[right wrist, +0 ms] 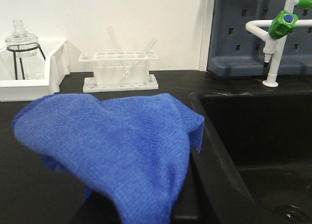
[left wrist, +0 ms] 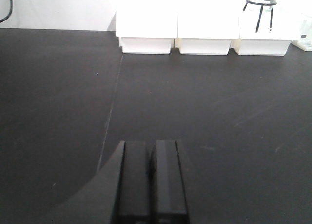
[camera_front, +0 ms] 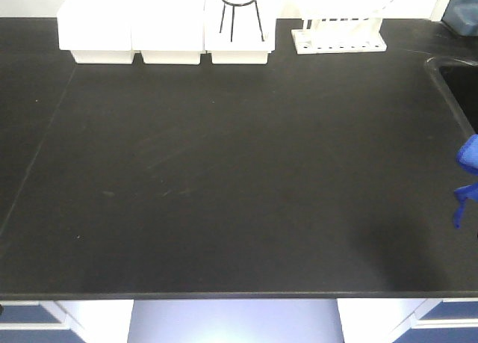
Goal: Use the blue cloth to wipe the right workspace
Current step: 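Hold the blue cloth in the right gripper while the base turns away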
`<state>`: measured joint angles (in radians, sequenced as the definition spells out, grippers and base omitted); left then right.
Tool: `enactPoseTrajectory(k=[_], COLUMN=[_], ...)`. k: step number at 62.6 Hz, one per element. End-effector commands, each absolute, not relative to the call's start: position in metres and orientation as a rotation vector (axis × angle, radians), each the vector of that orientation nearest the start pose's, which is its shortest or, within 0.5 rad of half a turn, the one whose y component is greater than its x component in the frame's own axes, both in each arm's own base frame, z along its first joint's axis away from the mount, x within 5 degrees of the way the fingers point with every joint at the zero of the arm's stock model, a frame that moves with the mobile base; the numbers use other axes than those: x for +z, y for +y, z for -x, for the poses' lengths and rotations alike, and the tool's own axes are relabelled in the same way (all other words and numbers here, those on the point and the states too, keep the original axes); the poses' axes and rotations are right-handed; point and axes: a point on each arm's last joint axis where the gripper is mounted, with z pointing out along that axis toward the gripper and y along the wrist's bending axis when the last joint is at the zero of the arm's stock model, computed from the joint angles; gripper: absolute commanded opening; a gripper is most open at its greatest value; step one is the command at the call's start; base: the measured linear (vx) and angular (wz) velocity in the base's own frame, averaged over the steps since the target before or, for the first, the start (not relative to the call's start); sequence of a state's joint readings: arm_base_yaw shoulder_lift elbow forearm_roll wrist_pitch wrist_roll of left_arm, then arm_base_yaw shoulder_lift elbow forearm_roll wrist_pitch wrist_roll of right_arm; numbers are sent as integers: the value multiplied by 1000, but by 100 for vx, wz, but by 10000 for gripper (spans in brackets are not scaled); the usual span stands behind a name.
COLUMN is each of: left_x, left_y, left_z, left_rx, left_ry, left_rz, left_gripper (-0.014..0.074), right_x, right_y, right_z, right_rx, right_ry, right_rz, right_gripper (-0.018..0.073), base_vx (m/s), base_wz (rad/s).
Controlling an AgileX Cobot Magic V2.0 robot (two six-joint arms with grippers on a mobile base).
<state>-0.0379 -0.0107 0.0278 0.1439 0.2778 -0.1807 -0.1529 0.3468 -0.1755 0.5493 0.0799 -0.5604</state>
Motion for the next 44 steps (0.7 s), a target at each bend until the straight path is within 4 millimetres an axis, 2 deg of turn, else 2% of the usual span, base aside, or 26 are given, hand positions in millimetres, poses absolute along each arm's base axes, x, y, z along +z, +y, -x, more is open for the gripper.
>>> enactPoseTrajectory(k=[1, 31, 44], left_x=[177, 177, 177], left_y=[0, 0, 0], left_z=[-56, -56, -56], left_rx=[-42, -42, -42], left_ry=[1712, 1712, 1712], left_rz=[25, 25, 25], left_gripper=[-6, -6, -6], right_x=[258, 258, 258], right_y=[-14, -14, -14], right_z=[-91, -91, -91], right_rx=[-131, -129, -128], right_ry=[1632, 1637, 1638], right_rz=[-116, -114, -114], right_gripper=[2, 2, 2], base_vx=[-8, -20, -29], base_wz=[8, 10, -11])
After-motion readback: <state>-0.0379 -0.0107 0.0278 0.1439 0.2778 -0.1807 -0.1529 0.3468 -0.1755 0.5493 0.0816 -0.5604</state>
